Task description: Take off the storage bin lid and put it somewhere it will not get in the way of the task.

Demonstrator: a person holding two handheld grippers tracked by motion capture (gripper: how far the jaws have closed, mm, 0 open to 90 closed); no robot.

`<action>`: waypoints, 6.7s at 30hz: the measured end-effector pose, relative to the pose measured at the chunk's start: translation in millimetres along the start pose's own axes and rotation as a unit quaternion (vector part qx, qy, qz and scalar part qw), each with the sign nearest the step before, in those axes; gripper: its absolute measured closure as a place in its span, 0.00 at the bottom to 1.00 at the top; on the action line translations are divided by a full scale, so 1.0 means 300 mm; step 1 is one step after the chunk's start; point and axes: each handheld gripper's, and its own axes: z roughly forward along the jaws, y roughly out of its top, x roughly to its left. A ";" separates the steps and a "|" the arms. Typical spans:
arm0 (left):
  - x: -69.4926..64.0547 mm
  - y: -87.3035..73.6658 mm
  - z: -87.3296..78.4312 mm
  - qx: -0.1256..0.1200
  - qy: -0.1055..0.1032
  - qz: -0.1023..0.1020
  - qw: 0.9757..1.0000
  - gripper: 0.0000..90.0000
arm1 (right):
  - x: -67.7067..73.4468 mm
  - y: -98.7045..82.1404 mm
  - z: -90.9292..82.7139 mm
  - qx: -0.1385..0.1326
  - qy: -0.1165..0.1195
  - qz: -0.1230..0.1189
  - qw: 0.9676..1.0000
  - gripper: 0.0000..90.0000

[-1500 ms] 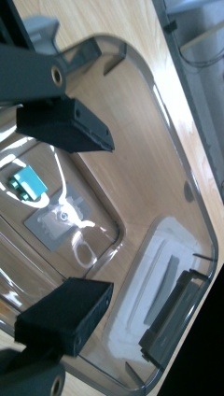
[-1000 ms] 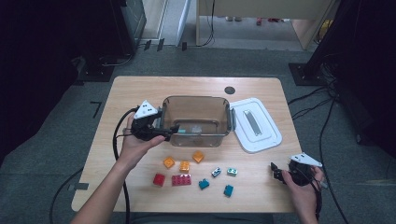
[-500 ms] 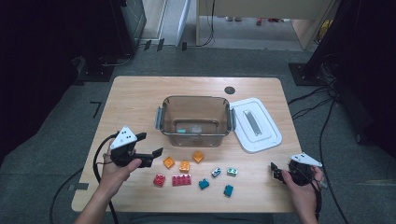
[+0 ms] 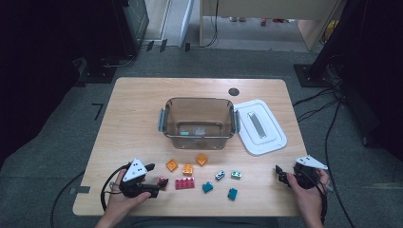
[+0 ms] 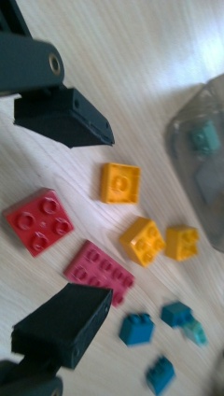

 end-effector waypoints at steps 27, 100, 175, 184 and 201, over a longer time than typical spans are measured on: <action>-0.027 -0.071 0.043 0.049 0.049 -0.019 0.997 0.67 | 0.000 0.000 0.000 0.000 0.000 0.000 1.000 0.15; 0.158 0.666 0.144 -0.047 -0.018 0.003 0.999 0.67 | -0.003 0.002 0.003 -0.001 0.004 -0.004 1.000 0.15; 0.045 0.395 -0.029 -0.052 -0.034 0.009 0.998 0.45 | -0.004 0.003 0.004 -0.001 0.004 -0.005 1.000 0.15; 0.029 0.242 0.004 -0.022 -0.026 0.005 0.999 0.46 | -0.003 0.004 0.005 -0.001 0.004 -0.004 1.000 0.15; 0.041 0.112 0.148 0.028 0.005 0.000 1.000 0.51 | -0.003 0.004 0.005 -0.001 0.004 -0.005 1.000 0.15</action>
